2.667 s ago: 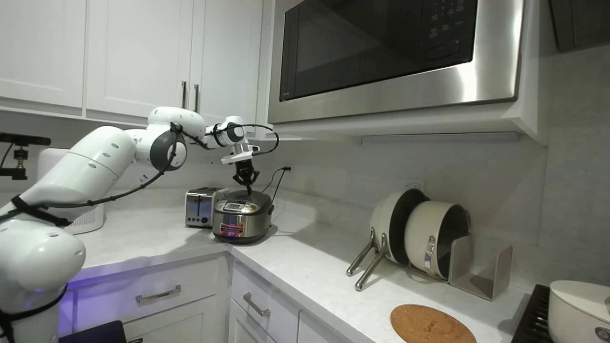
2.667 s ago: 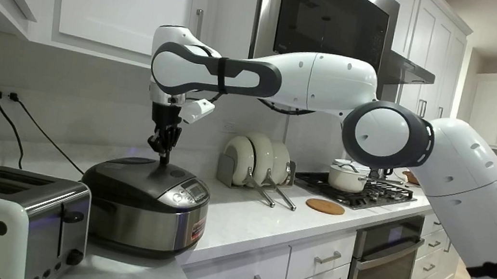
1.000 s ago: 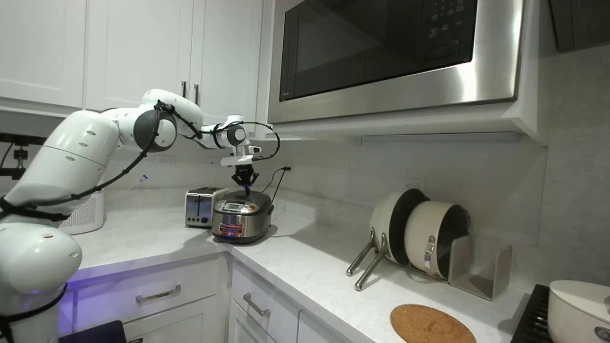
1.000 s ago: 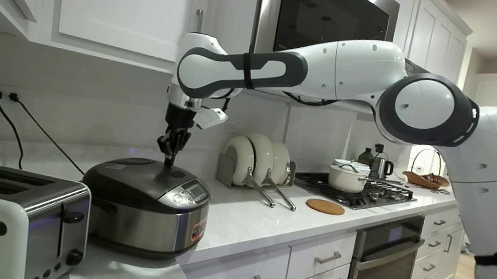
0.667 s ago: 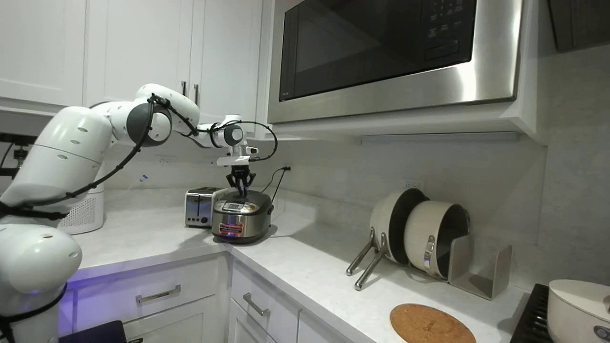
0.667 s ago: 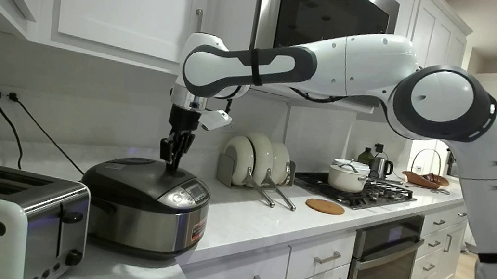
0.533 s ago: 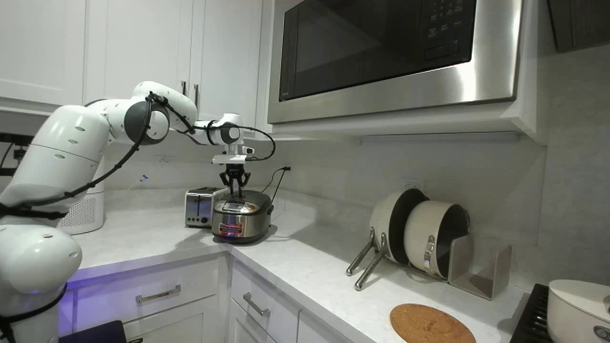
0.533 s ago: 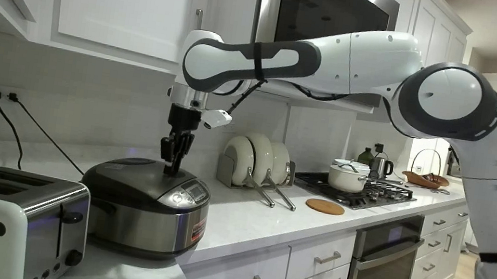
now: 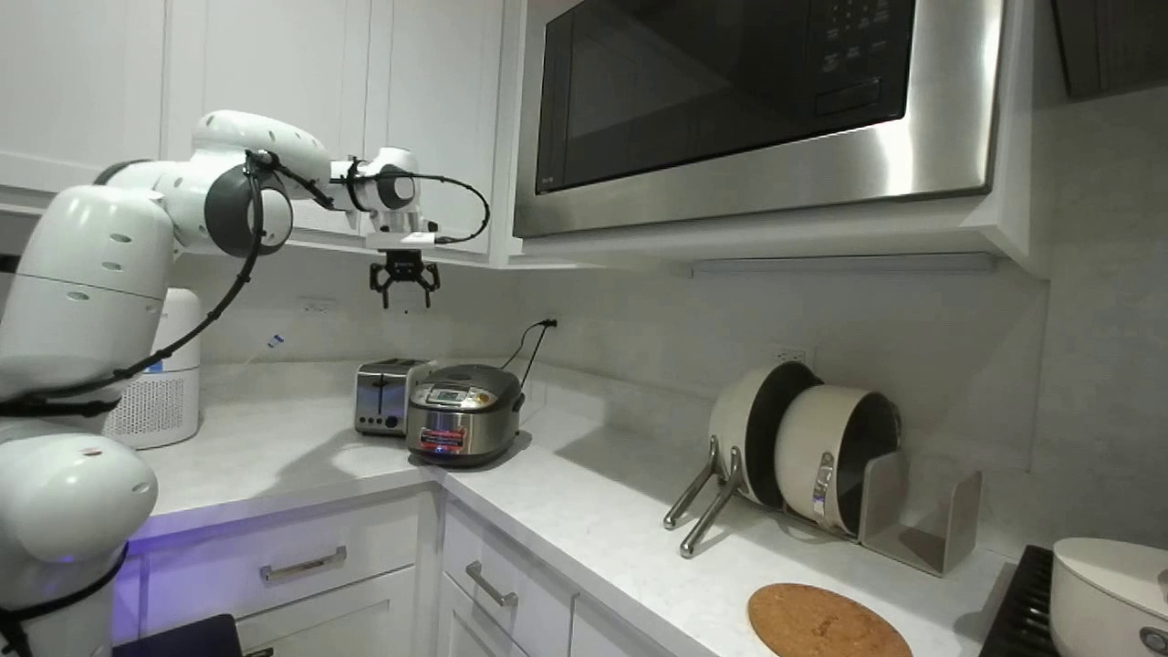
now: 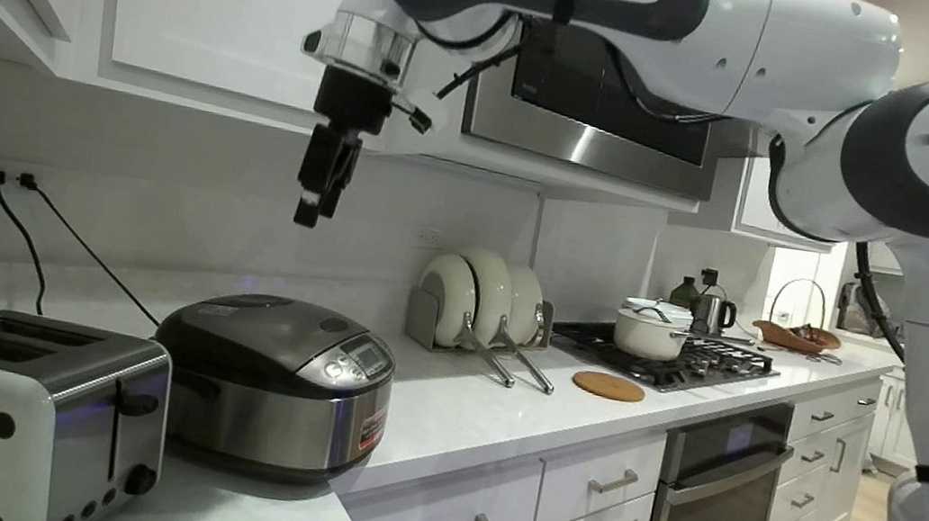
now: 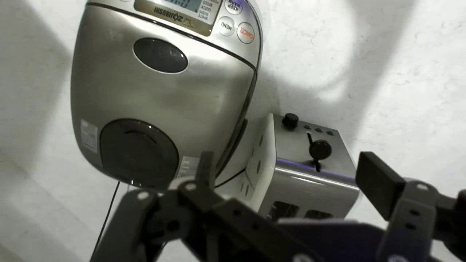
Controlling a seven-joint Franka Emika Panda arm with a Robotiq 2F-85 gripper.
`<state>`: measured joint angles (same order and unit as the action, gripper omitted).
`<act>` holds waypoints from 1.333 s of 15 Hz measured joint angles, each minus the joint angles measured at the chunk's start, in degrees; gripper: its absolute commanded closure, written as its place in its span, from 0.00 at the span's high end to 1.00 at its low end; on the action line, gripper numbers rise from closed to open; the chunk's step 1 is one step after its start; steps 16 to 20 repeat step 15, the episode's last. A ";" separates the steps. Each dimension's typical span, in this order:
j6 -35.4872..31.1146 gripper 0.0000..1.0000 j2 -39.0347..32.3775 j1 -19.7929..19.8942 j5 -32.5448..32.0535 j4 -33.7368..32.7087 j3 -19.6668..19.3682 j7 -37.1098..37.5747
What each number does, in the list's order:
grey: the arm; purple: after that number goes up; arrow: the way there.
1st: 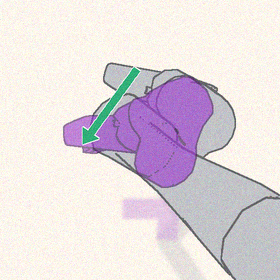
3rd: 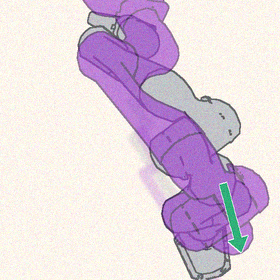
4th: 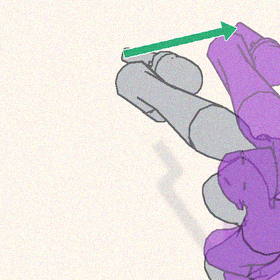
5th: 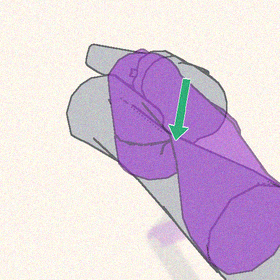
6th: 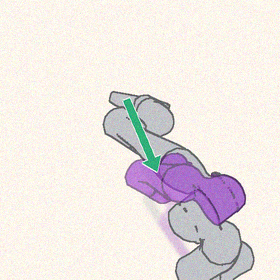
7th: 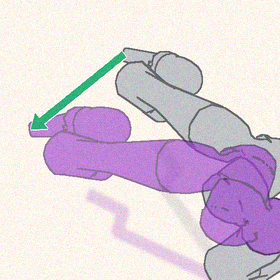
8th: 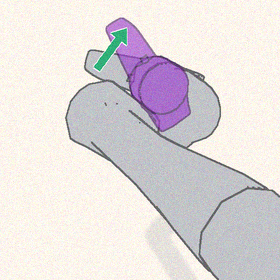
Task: Close the lid of the rice cooker
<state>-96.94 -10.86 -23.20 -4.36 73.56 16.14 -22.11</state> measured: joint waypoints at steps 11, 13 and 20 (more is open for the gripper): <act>5.74 1.00 9.11 3.90 0.10 -2.60 -4.27 -1.29; 6.15 1.00 9.99 4.45 0.25 -2.46 -4.88 -1.29; 6.20 1.00 10.30 4.58 0.27 -2.30 -4.91 -1.29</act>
